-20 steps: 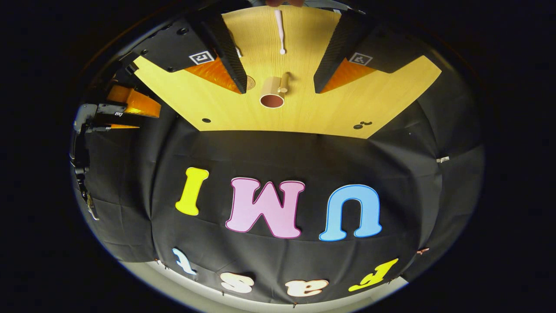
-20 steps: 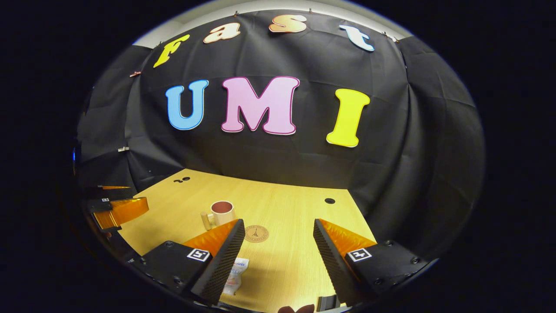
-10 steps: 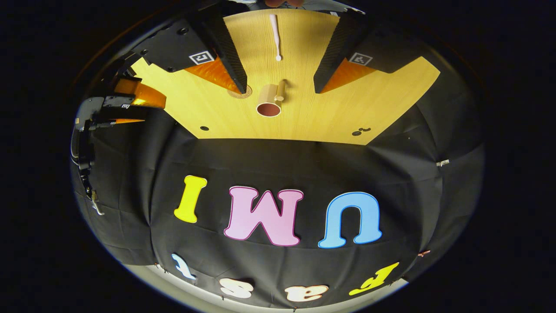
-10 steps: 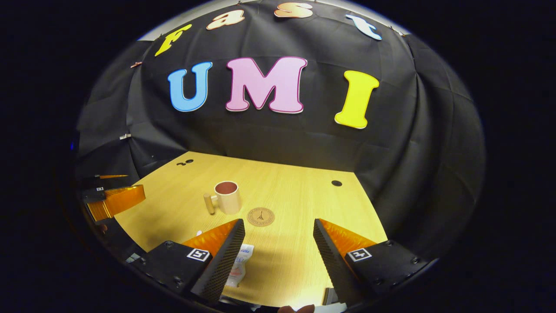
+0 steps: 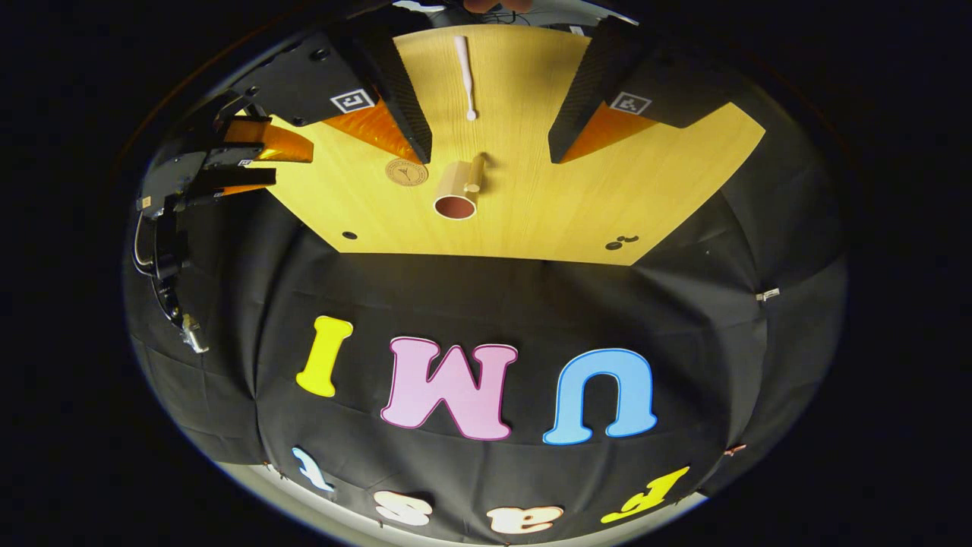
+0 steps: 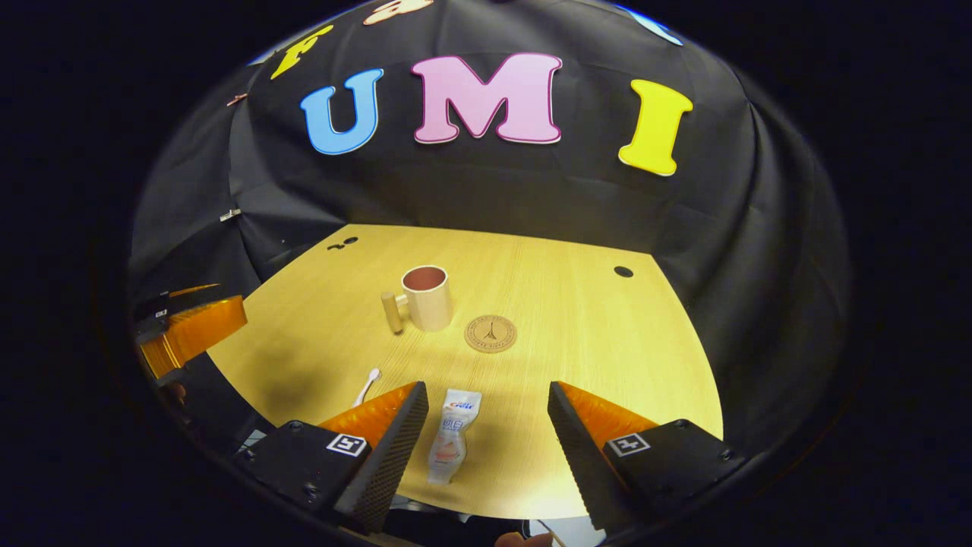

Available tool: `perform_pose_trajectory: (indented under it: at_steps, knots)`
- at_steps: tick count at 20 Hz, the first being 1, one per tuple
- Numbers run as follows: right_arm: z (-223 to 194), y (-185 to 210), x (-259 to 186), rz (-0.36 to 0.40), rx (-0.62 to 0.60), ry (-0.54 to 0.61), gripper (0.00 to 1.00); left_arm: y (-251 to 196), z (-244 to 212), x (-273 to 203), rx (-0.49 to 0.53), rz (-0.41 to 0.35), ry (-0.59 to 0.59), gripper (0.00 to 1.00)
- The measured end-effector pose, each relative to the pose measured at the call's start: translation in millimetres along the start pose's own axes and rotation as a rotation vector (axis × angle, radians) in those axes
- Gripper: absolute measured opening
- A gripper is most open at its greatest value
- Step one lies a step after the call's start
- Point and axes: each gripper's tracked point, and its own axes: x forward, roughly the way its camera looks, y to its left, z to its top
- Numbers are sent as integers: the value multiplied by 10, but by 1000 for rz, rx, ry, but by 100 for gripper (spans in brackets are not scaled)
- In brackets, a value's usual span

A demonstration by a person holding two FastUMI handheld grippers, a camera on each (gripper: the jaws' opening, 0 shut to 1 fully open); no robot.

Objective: Put the toothbrush and toothpaste on the desktop into the cup, then pick up the cup and place it on the coaster on the desktop.

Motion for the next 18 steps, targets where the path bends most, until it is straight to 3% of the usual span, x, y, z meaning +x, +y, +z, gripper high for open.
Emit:
perform_pose_trajectory:
  at_steps: [9, 18]
  knots:
    - [-510, 175, 395, -13, 36, 190, 98, 377, -47, -65, -17, 29, 11, 96]
    - [-871, 304, 753, -15, -19, 339, 98, 628, -89, -37, -30, 41, 20, 96]
